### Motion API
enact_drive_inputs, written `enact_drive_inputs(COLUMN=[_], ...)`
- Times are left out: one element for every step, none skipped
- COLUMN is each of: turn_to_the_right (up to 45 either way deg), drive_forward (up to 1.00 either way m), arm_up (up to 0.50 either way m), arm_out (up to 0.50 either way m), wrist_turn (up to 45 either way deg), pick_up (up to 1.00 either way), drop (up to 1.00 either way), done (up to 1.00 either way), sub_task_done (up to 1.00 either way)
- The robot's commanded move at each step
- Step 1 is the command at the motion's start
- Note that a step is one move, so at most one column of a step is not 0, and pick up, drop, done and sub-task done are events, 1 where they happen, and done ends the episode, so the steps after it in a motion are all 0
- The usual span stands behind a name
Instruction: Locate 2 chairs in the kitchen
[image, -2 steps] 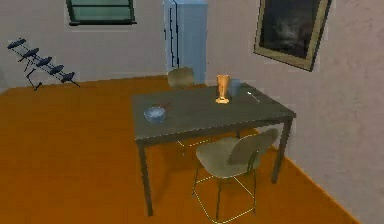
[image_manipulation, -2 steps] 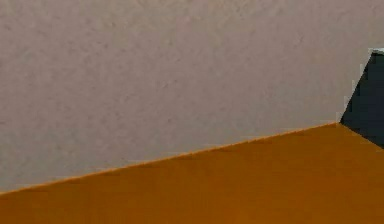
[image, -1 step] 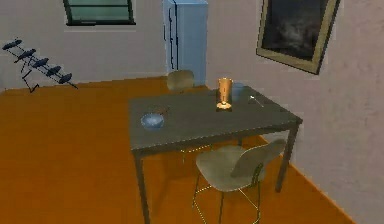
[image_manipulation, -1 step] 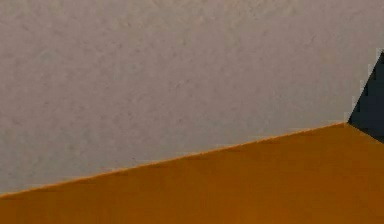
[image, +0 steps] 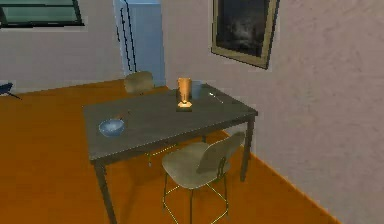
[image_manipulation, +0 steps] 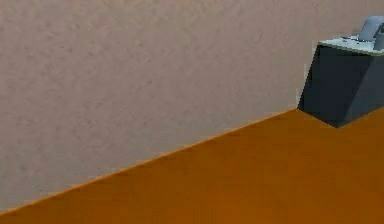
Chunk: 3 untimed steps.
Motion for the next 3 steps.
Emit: enact_drive_inputs(turn_to_the_right=[0.0, -45.0, -24.0], drive_forward=[0.00, 0.00, 0.00], arm_up=[0.00, 0.00, 0.00], arm_out=[0.00, 0.00, 0.00], wrist_turn=[0.0, 0.0, 0.0], pick_up=[0.00, 0.00, 0.00], drop=[0.00, 0.00, 0.00], done=[0.00, 0.00, 0.00], sub_task_done=[1.00, 0.00, 0.00])
